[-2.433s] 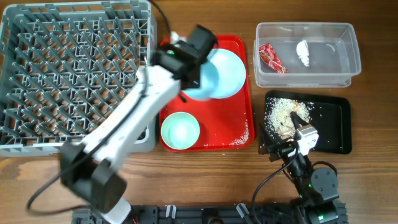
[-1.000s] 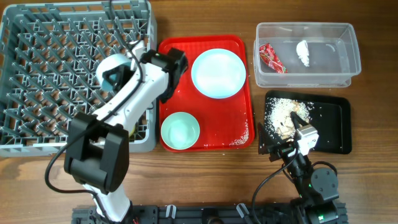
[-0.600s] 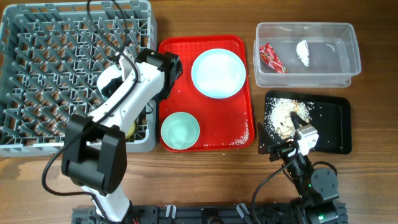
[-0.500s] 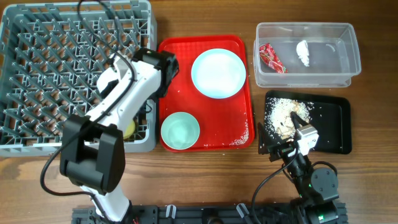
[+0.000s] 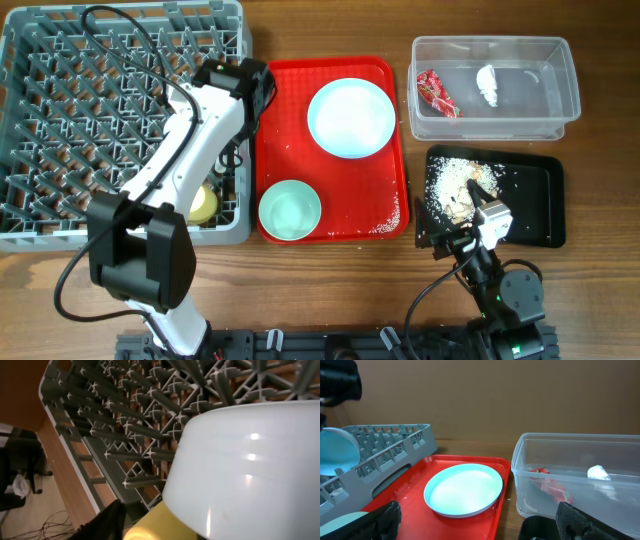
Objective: Sort waste into correct bins and load items into the dishwasher rack
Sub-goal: 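Lower the light-blue bowl into the gray rack and open the left gripper, then grasp the mint-green bowl on the red tray with the left gripper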
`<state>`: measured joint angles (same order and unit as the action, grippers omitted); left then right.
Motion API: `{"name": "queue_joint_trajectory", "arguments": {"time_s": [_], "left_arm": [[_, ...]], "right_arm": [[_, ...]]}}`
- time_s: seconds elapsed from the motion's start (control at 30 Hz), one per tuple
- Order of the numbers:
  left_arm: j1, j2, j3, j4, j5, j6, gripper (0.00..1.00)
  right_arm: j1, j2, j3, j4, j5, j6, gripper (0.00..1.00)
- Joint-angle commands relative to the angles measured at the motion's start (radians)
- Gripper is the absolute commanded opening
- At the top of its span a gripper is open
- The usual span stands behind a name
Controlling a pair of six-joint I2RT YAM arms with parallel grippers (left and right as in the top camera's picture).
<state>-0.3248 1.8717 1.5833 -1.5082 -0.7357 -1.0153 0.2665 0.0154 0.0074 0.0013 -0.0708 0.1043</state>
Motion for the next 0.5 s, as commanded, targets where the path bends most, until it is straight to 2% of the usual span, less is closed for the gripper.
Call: {"name": "queue_joint_trajectory", "arguments": {"time_s": [0.0, 0.07, 0.13, 0.17, 0.27, 0.3, 0.33, 0.37, 0.4, 0.47], "left_arm": [[0.006, -0.044, 0.119, -0.034, 0.056, -0.012, 0.59], [0.006, -0.064, 0.188, -0.047, 0.1, -0.008, 0.63], [0.006, -0.091, 0.238, -0.047, 0.138, 0.017, 0.6], [0.006, -0.111, 0.243, -0.045, 0.129, 0.018, 0.54], [0.007, -0.108, 0.236, -0.04, 0.042, 0.062, 0.2], [0.007, -0.108, 0.231, -0.038, 0.014, 0.08, 0.19], [0.007, -0.108, 0.229, -0.039, -0.016, 0.111, 0.34], [0.007, -0.108, 0.229, -0.039, -0.045, 0.171, 0.54], [0.007, -0.108, 0.229, -0.034, -0.047, 0.232, 0.61], [0.007, -0.108, 0.229, -0.035, -0.042, 0.279, 0.66]], "right_arm": [[-0.004, -0.012, -0.002, 0.003, -0.008, 0.007, 1.0], [-0.004, -0.012, -0.002, 0.003, -0.008, 0.007, 1.0], [-0.004, -0.012, -0.002, 0.003, -0.008, 0.007, 1.0], [-0.004, -0.012, -0.002, 0.003, -0.008, 0.008, 1.0], [-0.004, -0.012, -0.002, 0.003, -0.008, 0.007, 1.0], [-0.004, -0.012, -0.002, 0.003, -0.008, 0.008, 1.0], [-0.004, -0.012, -0.002, 0.003, -0.008, 0.008, 1.0], [-0.004, -0.012, -0.002, 0.003, -0.008, 0.008, 1.0], [-0.004, -0.012, -0.002, 0.003, -0.008, 0.008, 1.0], [-0.004, -0.012, -0.002, 0.003, -0.008, 0.007, 1.0]]}}
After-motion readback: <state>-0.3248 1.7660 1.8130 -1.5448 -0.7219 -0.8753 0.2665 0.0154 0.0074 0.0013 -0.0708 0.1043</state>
